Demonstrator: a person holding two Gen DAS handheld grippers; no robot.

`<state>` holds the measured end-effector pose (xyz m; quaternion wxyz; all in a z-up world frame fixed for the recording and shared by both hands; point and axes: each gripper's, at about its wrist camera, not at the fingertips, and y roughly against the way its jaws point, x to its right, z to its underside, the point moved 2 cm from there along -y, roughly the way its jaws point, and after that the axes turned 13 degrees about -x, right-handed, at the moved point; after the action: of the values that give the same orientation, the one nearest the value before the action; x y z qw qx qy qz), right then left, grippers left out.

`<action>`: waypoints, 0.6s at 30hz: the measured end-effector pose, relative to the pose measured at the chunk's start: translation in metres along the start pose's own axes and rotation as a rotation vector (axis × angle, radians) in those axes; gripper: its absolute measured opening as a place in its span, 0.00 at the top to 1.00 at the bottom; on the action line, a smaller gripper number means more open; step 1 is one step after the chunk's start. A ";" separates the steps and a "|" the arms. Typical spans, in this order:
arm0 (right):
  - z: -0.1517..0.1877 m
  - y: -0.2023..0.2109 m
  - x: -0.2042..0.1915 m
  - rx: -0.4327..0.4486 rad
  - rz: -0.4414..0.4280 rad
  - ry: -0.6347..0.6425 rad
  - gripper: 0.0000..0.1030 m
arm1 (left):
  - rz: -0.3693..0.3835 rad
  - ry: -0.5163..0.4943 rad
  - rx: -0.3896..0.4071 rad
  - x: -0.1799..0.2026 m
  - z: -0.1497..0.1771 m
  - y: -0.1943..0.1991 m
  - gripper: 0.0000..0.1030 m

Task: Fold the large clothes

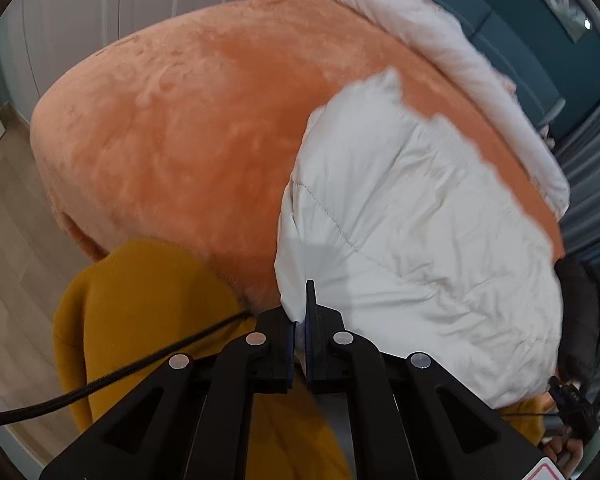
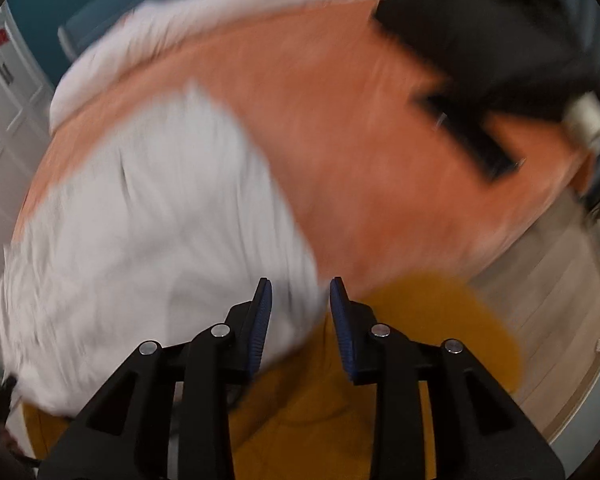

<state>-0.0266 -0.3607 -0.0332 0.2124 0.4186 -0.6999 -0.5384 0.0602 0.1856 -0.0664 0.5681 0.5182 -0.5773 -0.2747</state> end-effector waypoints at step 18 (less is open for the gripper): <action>-0.101 -0.070 -0.335 -0.037 -0.371 0.588 0.69 | 0.074 0.020 0.216 0.030 -0.055 0.033 0.65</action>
<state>0.2612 -0.1511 -0.0133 0.3112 0.6717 -0.5109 -0.4370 0.1081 0.1837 -0.0138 0.5245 0.5576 -0.6165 -0.1843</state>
